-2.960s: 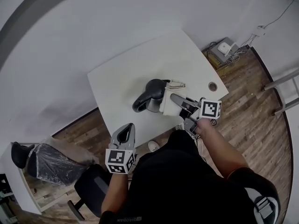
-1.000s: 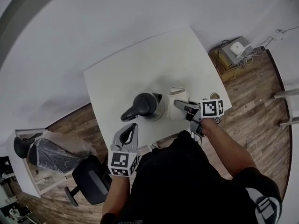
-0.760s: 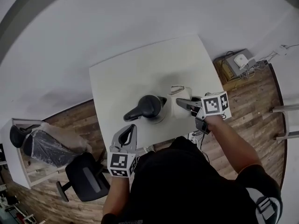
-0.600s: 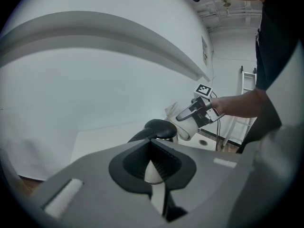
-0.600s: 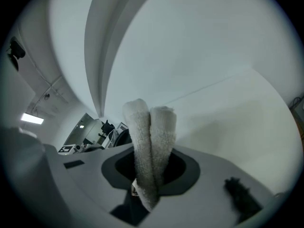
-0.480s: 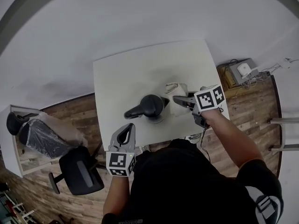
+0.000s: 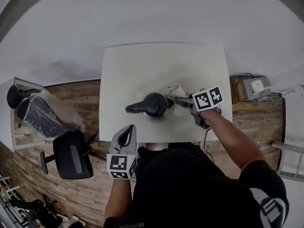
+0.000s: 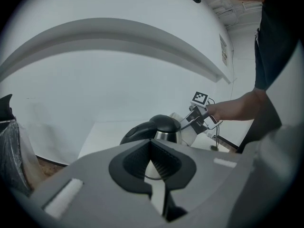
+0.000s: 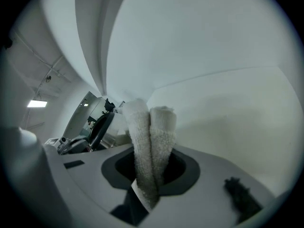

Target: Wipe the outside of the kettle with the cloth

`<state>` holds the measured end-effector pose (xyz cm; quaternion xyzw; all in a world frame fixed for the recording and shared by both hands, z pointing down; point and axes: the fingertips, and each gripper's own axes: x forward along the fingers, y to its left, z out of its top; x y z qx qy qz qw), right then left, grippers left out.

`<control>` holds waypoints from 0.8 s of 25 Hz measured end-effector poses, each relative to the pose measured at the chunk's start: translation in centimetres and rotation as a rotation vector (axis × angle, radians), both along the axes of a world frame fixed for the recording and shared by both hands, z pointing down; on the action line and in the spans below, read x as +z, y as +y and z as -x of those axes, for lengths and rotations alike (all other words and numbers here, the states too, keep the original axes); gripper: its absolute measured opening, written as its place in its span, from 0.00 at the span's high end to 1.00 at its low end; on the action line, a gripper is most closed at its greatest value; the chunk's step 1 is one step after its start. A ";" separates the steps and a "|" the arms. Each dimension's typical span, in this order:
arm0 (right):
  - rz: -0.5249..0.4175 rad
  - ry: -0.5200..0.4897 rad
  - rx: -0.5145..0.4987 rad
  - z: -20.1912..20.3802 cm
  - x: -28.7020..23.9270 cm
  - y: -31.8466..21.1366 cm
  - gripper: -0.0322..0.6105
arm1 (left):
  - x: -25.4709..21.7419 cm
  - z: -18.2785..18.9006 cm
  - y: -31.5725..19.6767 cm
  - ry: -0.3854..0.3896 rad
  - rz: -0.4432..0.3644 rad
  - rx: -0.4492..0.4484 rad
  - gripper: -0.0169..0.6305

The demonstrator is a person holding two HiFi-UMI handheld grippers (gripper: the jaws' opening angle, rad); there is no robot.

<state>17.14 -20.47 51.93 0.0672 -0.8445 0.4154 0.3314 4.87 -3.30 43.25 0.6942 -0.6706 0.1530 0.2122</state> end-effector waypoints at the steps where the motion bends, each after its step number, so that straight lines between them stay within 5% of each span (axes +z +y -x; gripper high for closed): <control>1: 0.020 0.002 0.009 -0.1 0.9 -0.2 0.81 | 0.0 -0.3 0.0 -0.003 0.005 -0.011 0.96; 8: 0.159 0.029 0.102 -0.8 7.2 -0.8 0.81 | 0.3 -2.0 0.2 -0.026 0.042 -0.065 0.96; 16: 0.188 0.087 0.116 -1.1 11.7 -1.0 0.81 | -0.1 -2.6 0.2 -0.053 0.052 -0.103 0.96; 20: 0.178 0.008 0.131 -1.3 9.8 -1.2 0.81 | -0.9 -2.1 -0.2 -0.083 0.042 -0.120 0.96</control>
